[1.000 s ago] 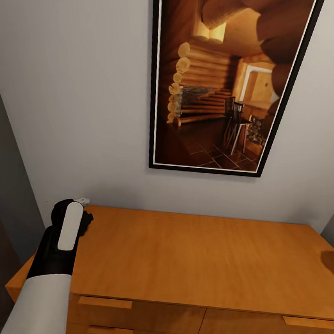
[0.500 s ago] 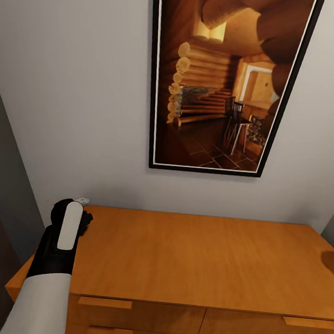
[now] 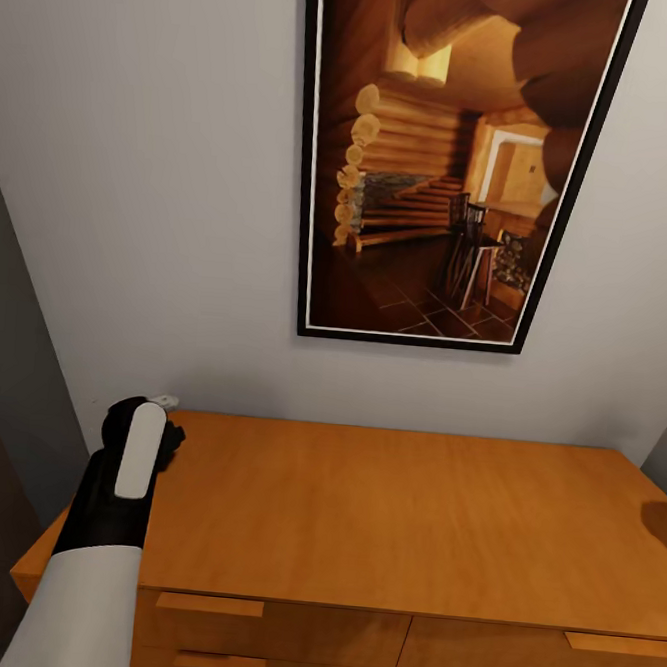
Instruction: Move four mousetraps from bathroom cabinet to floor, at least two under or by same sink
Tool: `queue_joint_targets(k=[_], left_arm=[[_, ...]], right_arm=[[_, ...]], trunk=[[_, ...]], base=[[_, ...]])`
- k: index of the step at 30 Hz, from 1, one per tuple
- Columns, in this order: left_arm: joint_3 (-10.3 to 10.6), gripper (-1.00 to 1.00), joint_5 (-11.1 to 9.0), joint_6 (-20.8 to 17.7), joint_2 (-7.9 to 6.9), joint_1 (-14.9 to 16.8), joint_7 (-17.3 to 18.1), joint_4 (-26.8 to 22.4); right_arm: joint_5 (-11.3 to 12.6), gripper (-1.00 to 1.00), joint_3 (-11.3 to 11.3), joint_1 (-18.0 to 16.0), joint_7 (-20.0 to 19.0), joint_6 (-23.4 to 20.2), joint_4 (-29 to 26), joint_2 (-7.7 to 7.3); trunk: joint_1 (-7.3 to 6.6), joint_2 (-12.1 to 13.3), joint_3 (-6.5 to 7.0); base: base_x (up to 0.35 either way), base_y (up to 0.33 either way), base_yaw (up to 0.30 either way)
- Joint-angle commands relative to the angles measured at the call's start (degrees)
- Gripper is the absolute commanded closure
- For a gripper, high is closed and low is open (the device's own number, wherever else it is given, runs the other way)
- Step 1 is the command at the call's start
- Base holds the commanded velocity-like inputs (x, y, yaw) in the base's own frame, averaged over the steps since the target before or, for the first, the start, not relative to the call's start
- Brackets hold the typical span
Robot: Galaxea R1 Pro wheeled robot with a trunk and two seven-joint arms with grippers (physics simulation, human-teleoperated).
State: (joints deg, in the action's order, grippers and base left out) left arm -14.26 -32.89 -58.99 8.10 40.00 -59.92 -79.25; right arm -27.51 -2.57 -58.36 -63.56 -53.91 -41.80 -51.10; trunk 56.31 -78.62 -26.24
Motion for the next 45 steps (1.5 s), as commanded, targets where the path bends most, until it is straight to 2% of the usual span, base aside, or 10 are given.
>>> queue_joint_targets(k=[1, 4, 11, 18, 27, 36, 40, 42, 45], left_arm=[[-0.1, -1.00, -0.6, -0.2, -0.02, 0.3, -0.6, 0.6], [-0.1, -1.00, -0.5, 0.0, -0.24, 1.2, -0.6, 2.8], [-0.2, -1.00, -0.4, 4.2, -0.83, 4.5, -0.7, 9.3], [-0.2, -1.00, -0.4, 5.8, -1.04, 6.0, -0.8, 10.5], [-0.2, -1.00, -0.4, 6.0, -1.07, 6.4, -1.0, 10.4], [-0.3, -1.00, -0.4, 6.3, -1.29, 6.6, -3.9, 11.0], [-0.4, -1.00, -0.4, 6.5, -1.72, 6.6, -6.5, 12.3], [-0.4, -1.00, -0.8, 6.6, -1.95, 7.0, -7.9, 12.9], [-0.4, -1.00, -3.0, 6.7, -2.17, 7.7, -9.0, 13.5]], right_arm=[[-0.5, 1.00, -0.2, -0.1, -0.5, -0.1, 0.0, -0.05], [-0.5, 1.00, -0.2, -0.1, -0.5, -0.1, 0.0, -0.05], [-0.6, 1.00, -0.2, -0.1, -0.4, -0.1, 0.0, -0.05], [-0.6, 1.00, -0.2, -0.1, -0.1, -0.1, 0.0, 0.01], [-0.6, 1.00, -0.2, -0.1, 0.0, 0.0, 0.0, 0.08], [-0.7, 1.00, -0.3, -0.1, 0.1, 0.5, 1.5, 0.34], [-0.7, 1.00, -0.3, -0.1, 0.1, 2.1, 2.2, 0.42], [-0.6, 1.00, -0.3, -0.1, 0.1, 2.6, 2.3, 0.45], [-0.6, 1.00, -0.3, -0.1, 0.1, 2.9, 2.4, 0.47]], trunk=[[0.00, 0.0, -0.07], [0.00, 0.0, -0.07], [0.00, 0.0, -0.07], [0.00, 0.0, -0.07], [0.00, 0.0, -0.07], [0.00, 0.0, -0.07], [0.00, 0.0, -0.07], [0.00, 0.0, -0.07], [0.00, 0.0, -0.07]], base=[[0.000, 0.000, 0.000], [0.000, 0.000, 0.000], [0.000, 0.000, 0.000], [0.000, 0.000, 0.000], [0.000, 0.000, 0.000], [0.000, 0.000, 0.000], [0.000, 0.000, 0.000], [0.000, 0.000, 0.000], [0.000, 0.000, 0.000]])
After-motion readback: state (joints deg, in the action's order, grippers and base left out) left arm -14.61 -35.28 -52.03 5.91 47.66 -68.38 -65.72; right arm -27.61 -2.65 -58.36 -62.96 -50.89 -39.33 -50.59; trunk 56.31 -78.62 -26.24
